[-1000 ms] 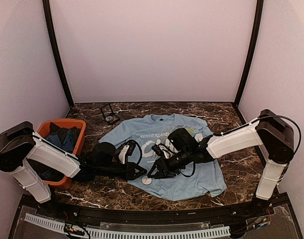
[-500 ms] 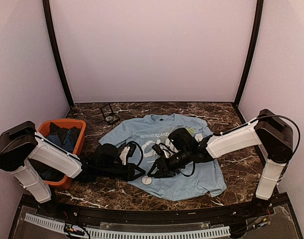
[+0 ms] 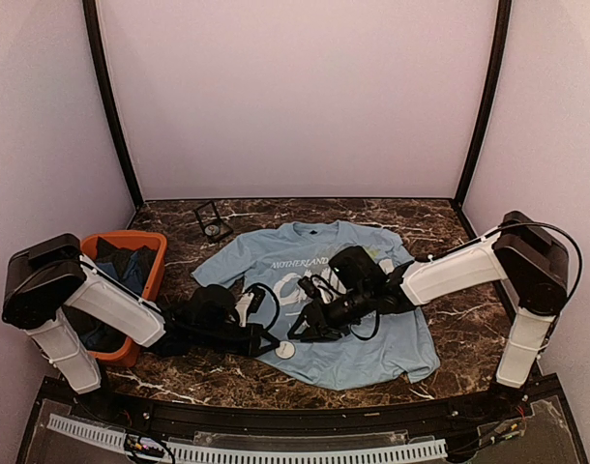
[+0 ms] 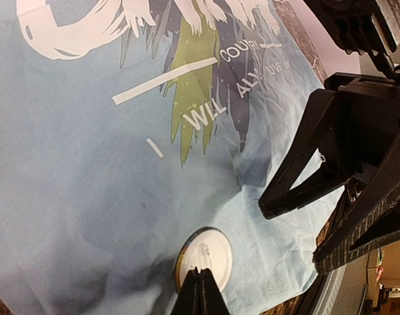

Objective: Pin the brooch onto the clothing
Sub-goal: Pick up the brooch from the flattened clothing, then open the brooch at the center of the board.

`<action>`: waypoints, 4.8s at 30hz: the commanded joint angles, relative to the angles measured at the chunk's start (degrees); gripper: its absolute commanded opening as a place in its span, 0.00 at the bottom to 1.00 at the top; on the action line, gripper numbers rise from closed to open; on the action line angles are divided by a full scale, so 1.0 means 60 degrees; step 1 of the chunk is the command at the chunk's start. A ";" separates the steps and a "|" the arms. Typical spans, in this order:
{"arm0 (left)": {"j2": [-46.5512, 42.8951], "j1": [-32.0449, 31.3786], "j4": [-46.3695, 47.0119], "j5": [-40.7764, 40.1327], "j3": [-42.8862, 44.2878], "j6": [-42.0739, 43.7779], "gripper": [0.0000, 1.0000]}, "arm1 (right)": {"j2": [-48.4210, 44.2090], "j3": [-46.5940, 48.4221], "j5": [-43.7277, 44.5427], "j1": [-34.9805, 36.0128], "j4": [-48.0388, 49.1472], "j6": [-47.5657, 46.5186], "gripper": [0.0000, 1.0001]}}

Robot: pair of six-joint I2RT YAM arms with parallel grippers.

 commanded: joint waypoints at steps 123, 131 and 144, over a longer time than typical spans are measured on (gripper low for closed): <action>-0.0619 -0.0055 0.4663 0.2122 0.0574 -0.1187 0.37 | -0.5306 -0.3242 0.1170 -0.0103 0.3390 -0.5010 0.00; 0.0205 -0.0097 0.5766 0.2402 0.0664 -0.1818 0.37 | -0.5396 -0.3359 0.1307 -0.0098 0.3530 -0.4939 0.00; 0.0320 -0.0153 0.6694 0.2286 0.0491 -0.1985 0.37 | -0.5396 -0.3496 0.1443 -0.0090 0.3559 -0.4916 0.00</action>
